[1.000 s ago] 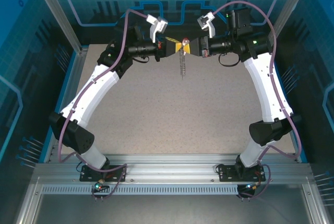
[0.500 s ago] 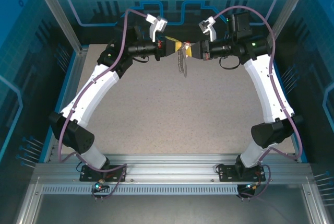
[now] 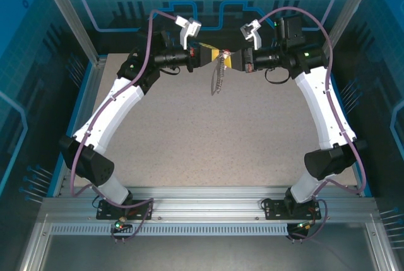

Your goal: Put the keys on the keyring

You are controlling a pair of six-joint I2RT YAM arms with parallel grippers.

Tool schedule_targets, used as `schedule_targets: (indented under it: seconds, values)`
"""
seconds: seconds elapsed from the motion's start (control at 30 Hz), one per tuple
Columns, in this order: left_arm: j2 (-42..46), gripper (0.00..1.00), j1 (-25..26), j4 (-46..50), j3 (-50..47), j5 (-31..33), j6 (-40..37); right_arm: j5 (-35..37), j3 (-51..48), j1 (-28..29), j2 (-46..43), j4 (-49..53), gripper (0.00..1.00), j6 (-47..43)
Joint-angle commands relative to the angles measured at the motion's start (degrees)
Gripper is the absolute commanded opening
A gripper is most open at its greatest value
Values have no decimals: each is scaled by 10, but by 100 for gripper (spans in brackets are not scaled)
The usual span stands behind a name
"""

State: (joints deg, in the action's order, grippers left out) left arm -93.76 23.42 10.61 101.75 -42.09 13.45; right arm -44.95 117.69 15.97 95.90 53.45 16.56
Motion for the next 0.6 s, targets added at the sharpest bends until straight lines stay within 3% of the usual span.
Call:
schedule_targets:
  seconds: [0.0, 0.2, 0.57]
  values:
    - [0, 0, -2, -23, 10, -28, 3, 6, 42, -3, 11, 3, 0, 7]
    - [0, 0, -2, -24, 7, -29, 4, -4, 91, -2, 35, 20, 0, 6]
    - [-2, 0, -2, -26, 3, -36, 14, -6, 96, -5, 44, 24, 0, 1]
